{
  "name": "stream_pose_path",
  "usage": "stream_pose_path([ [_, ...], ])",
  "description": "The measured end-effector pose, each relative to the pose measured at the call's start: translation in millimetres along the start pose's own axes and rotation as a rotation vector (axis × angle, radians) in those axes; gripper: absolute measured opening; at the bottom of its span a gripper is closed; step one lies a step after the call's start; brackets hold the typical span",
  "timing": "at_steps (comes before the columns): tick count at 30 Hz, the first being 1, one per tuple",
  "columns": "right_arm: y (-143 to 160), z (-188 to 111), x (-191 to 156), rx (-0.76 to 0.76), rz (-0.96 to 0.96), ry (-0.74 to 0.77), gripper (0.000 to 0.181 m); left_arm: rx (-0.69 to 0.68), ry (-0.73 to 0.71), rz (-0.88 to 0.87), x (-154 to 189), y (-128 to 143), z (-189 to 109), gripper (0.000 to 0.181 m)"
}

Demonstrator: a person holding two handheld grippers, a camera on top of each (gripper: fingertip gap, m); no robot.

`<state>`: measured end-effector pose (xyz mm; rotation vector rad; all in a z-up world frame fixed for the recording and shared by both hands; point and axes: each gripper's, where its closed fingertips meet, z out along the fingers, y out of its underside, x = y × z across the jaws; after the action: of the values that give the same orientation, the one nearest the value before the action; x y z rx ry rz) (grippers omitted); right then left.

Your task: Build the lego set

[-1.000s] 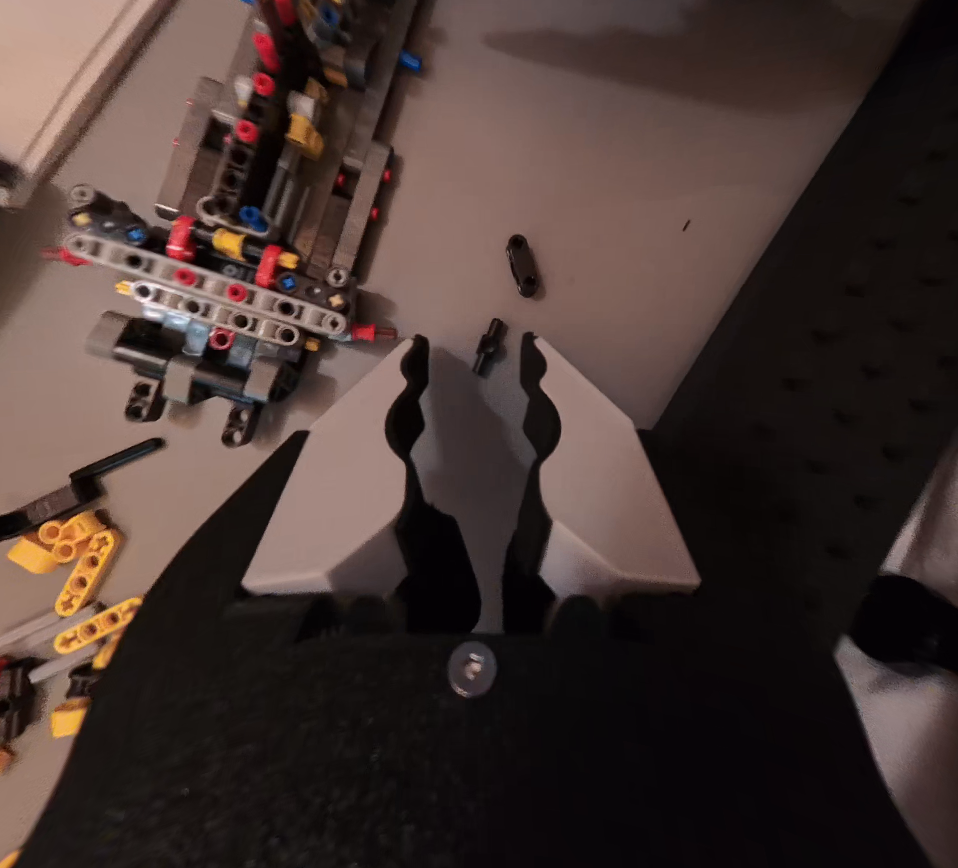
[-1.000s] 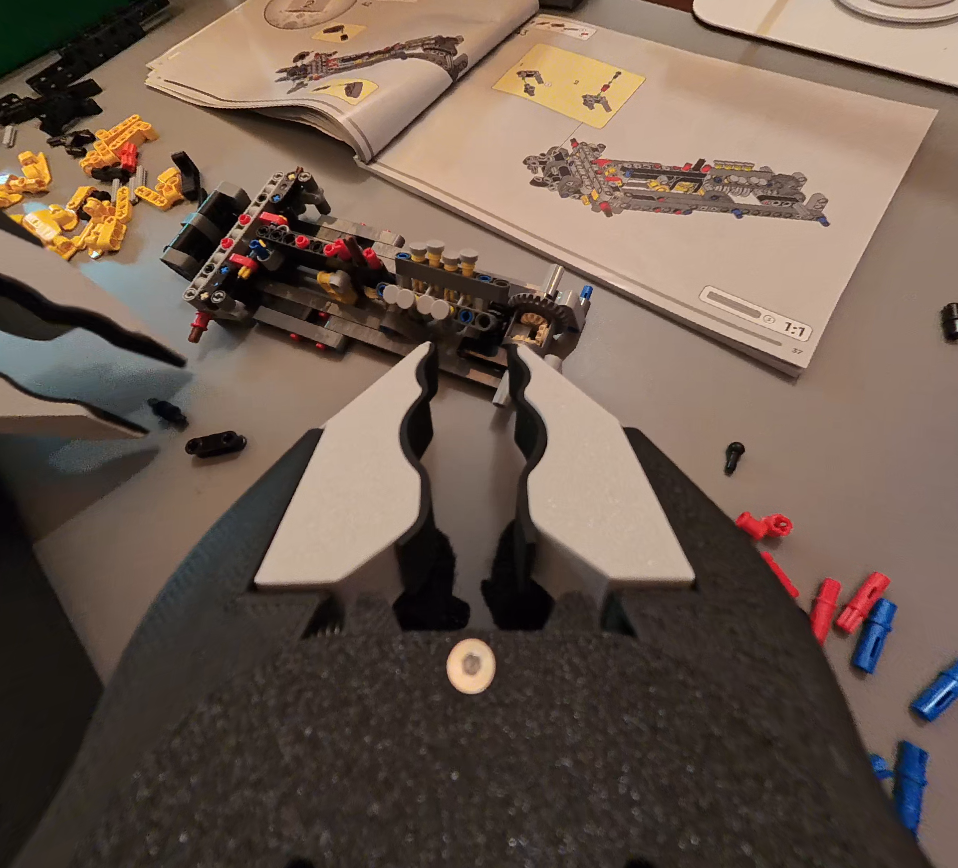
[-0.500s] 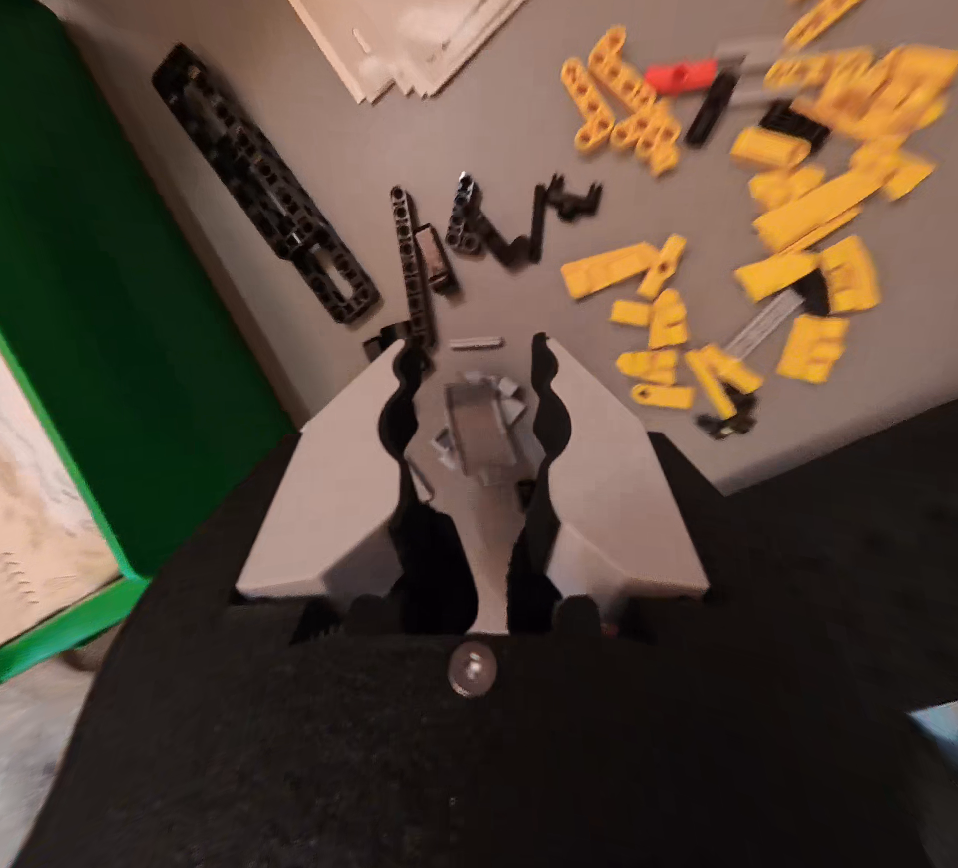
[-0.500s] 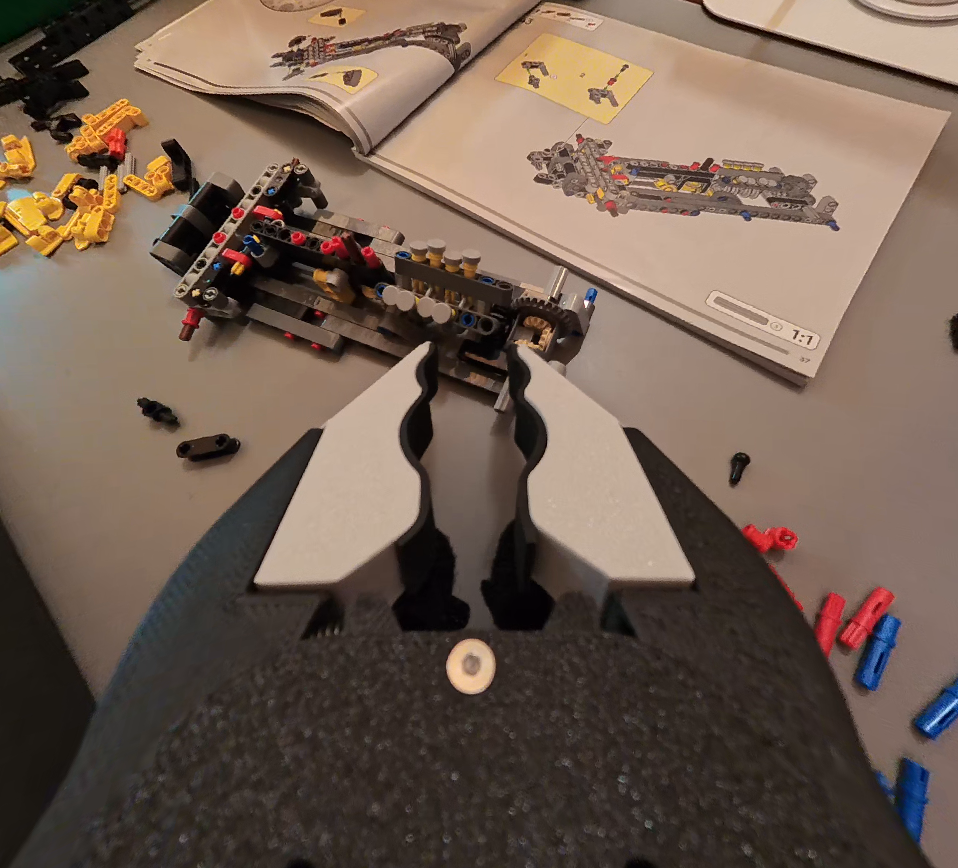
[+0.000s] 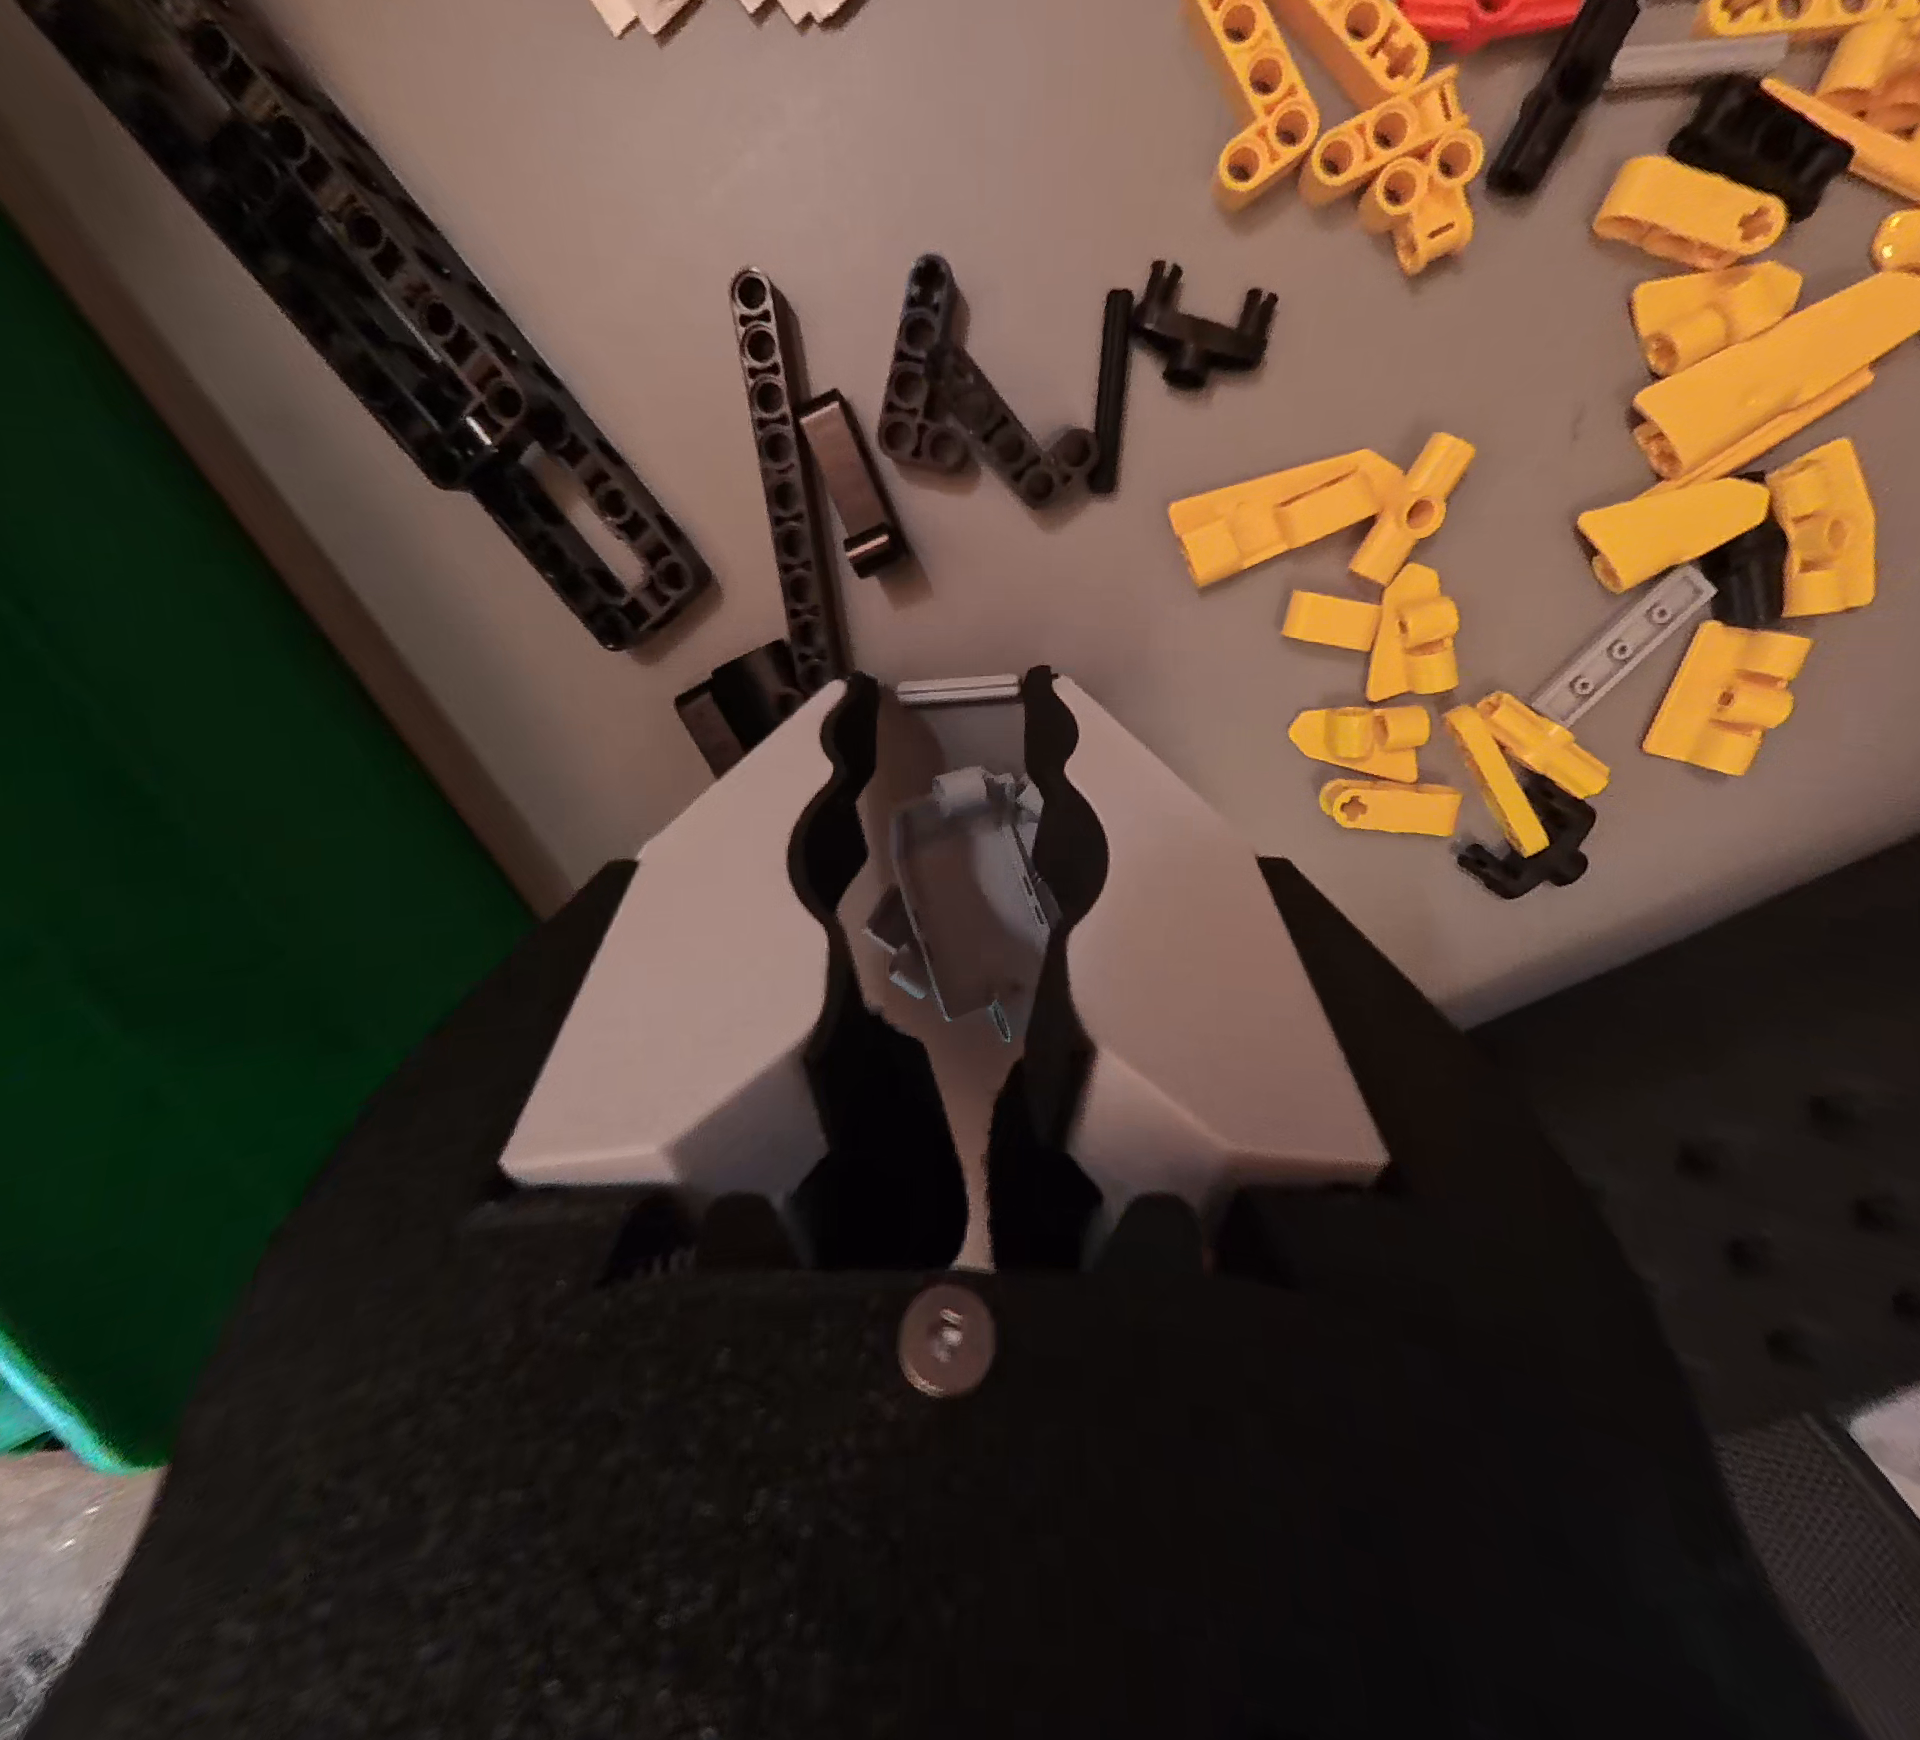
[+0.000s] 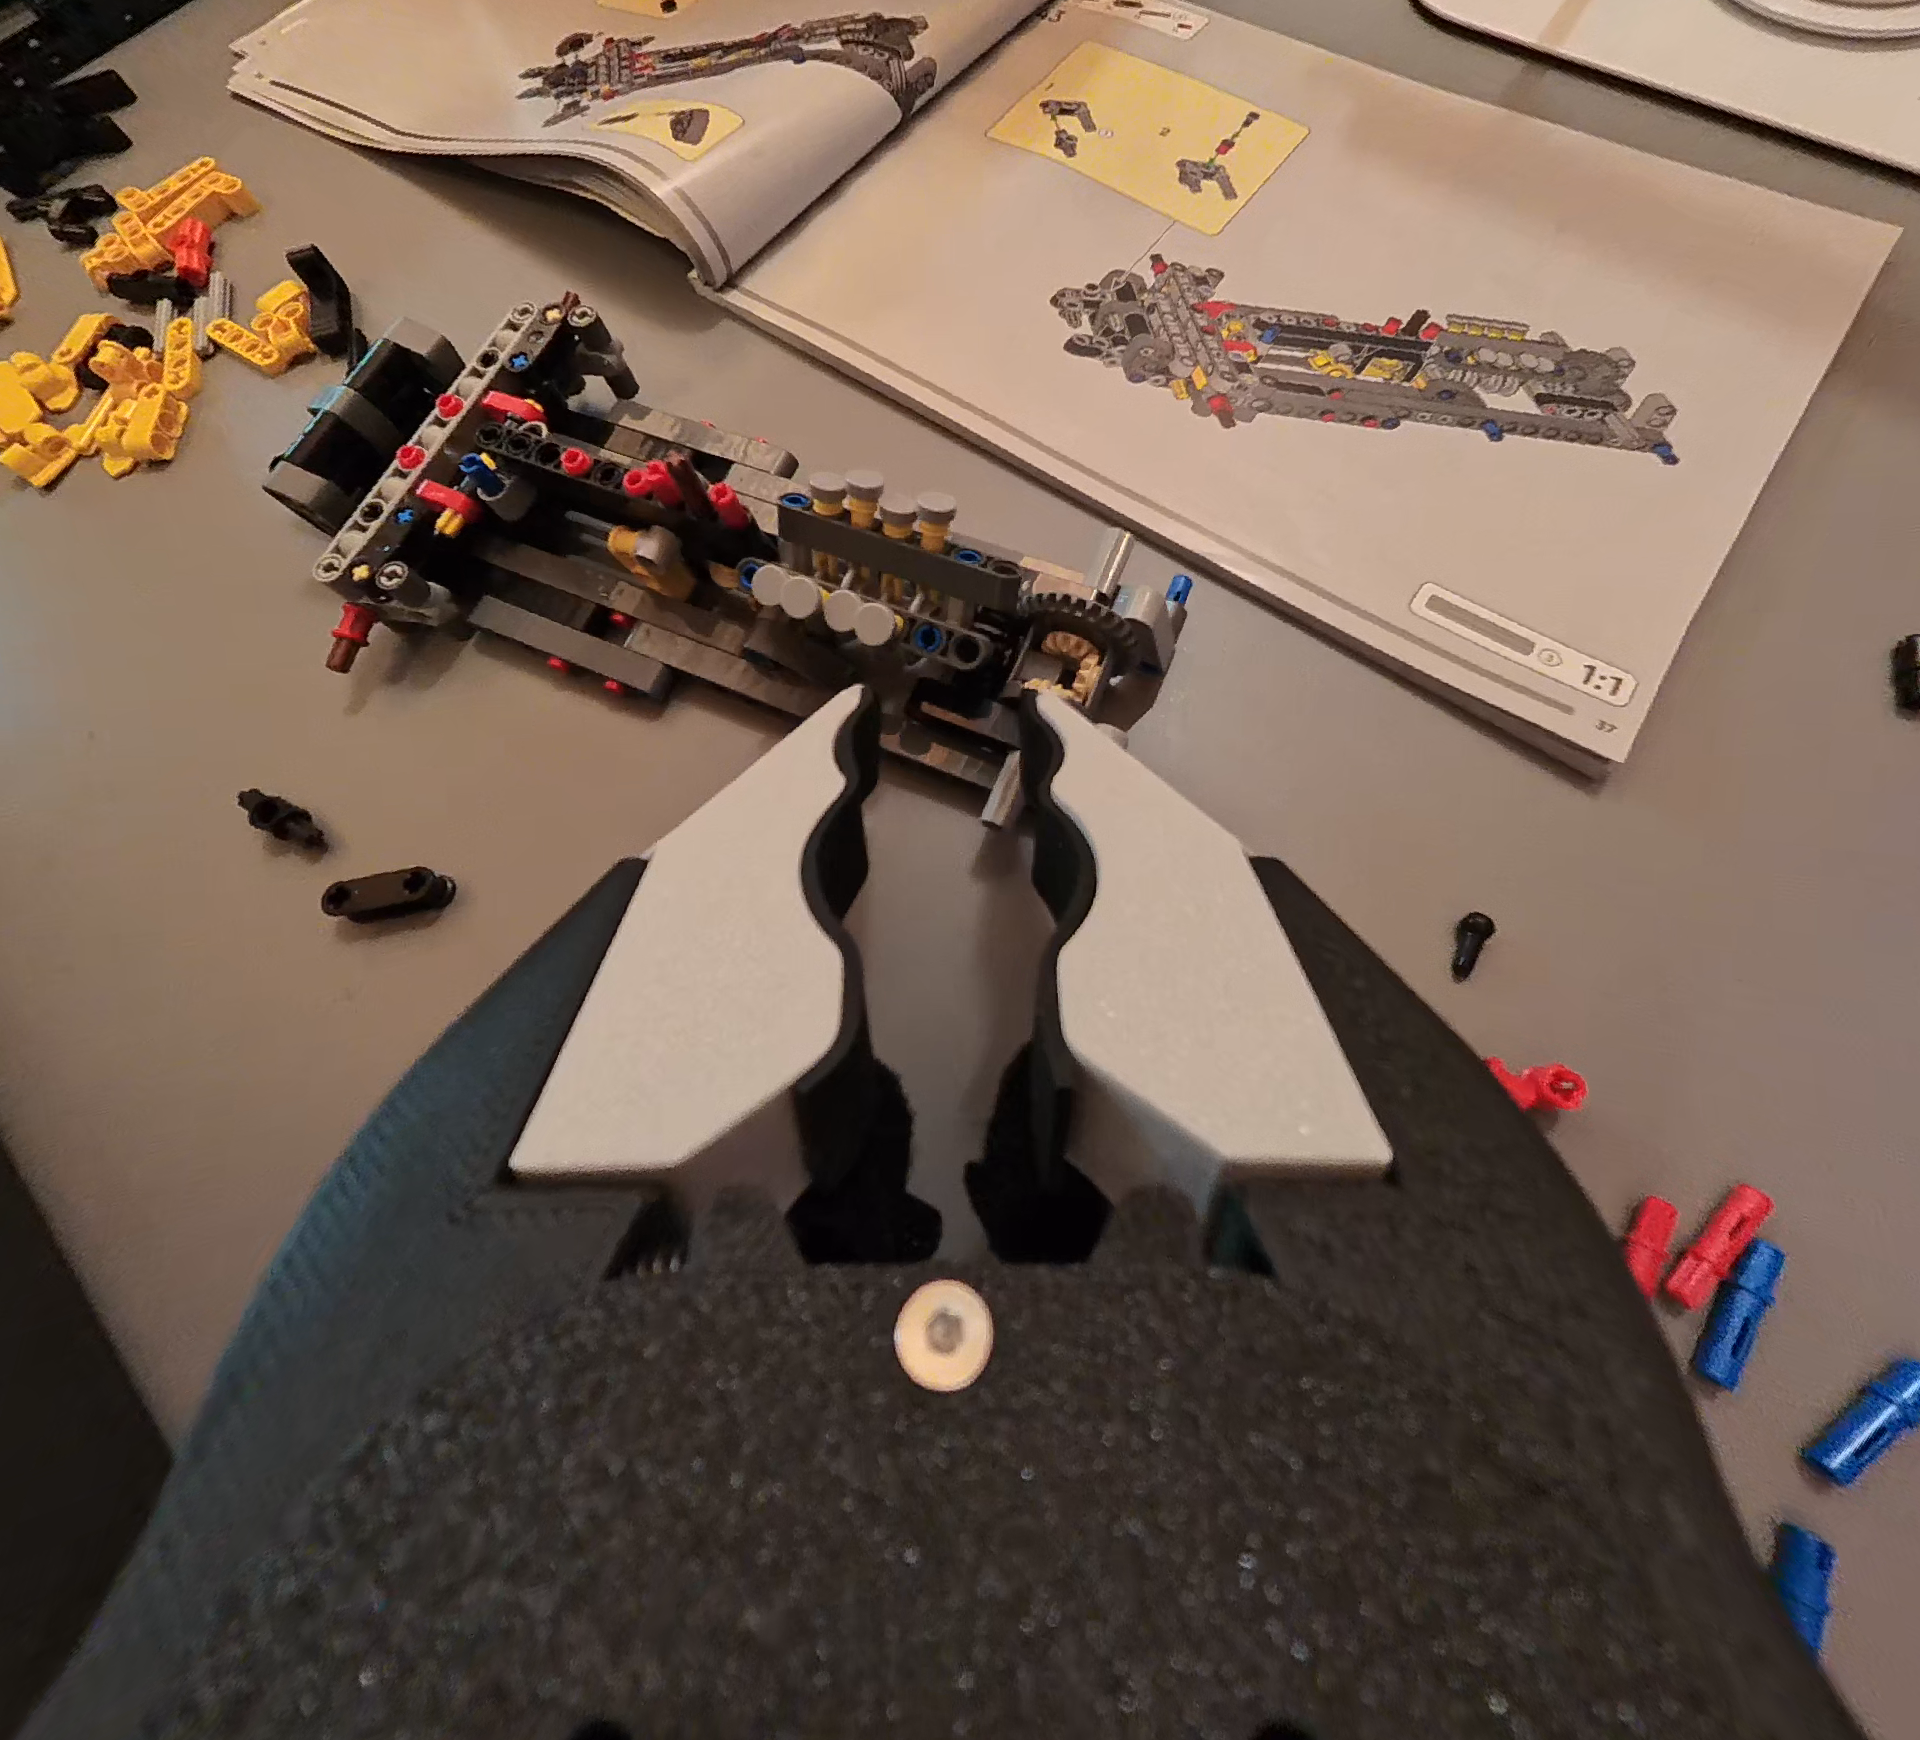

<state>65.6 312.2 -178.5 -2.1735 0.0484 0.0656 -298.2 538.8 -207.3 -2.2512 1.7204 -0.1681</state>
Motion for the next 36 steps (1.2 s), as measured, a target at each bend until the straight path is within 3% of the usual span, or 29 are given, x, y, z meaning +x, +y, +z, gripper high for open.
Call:
stream_pose_path([
  [9,1,0,0,-0.003,0.001,-0.001,0.025,0.001,0.013,0.006,4,-2,-1,0.021],
  [12,0,1,-1,-0.001,0.002,-0.005,0.025,0.071,0.006,0.053,10,-26,-12,0.021],
  [15,-3,2,-3,0.006,-0.006,-0.009,0.025,0.277,0.006,0.200,31,-94,-40,0.022],
  [18,-5,1,-6,0.018,-0.017,-0.010,0.025,0.494,0.105,0.451,81,-178,-71,0.022],
  [22,-20,-13,-7,0.128,-0.004,0.014,0.020,0.644,0.243,0.817,145,-273,-87,0.022],
  [25,-20,-22,-10,0.175,0.086,0.014,0.020,0.613,0.306,1.072,182,-327,-60,0.022],
  [30,-26,-38,2,0.235,0.125,0.057,0.021,0.422,0.352,1.489,240,-385,4,0.022],
  [33,-24,-49,2,0.289,0.203,0.028,0.021,0.298,0.360,1.670,273,-404,37,0.021],
  [36,-17,-55,-1,0.293,0.236,0.017,0.022,0.259,0.417,1.860,305,-404,54,0.022],
])
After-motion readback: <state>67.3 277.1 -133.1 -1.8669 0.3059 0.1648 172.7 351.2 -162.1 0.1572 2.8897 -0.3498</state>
